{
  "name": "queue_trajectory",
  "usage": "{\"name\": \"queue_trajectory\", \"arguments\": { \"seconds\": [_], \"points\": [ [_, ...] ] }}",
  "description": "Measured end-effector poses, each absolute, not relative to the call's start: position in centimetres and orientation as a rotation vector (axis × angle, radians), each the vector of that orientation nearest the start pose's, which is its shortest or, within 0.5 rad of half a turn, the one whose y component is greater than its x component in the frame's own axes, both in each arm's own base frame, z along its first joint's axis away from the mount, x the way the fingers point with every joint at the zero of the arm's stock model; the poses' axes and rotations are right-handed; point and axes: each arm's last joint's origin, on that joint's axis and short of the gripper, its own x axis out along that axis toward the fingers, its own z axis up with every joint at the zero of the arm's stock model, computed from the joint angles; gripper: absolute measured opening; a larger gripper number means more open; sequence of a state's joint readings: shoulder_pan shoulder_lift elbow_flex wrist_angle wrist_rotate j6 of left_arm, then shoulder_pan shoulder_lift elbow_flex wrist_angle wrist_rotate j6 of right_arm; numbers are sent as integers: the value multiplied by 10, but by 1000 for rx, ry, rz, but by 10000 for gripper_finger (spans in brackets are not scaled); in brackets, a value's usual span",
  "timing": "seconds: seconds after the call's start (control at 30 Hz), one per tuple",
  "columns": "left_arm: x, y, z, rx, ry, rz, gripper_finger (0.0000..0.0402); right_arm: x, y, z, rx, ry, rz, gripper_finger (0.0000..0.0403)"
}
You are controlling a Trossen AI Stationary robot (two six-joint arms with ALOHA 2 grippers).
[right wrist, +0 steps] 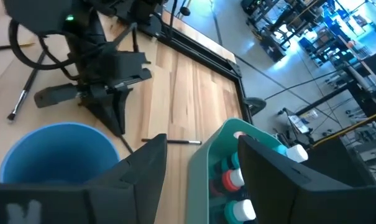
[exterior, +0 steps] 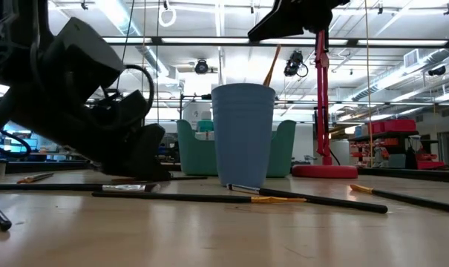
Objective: Pick & Place Paint Supplies
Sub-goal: Put the gold paint brush into the blue cup
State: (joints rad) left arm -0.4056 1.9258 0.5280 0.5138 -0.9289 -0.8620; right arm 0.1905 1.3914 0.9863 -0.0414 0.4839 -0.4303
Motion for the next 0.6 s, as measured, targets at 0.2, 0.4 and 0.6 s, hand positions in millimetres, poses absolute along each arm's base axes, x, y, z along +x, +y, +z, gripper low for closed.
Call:
{"name": "queue_trajectory", "arguments": {
  "seconds": [0.2,0.4,0.6],
  "points": [
    [262,-90,109,-175,398,584,14,303,45,282,-565,475,-195,201],
    [259,-87,168,-39,360,550,14,303,45,283,-535,463,-200,201],
    [251,-83,229,121,444,554,14,303,45,283,-533,462,-190,201]
  ]
}}
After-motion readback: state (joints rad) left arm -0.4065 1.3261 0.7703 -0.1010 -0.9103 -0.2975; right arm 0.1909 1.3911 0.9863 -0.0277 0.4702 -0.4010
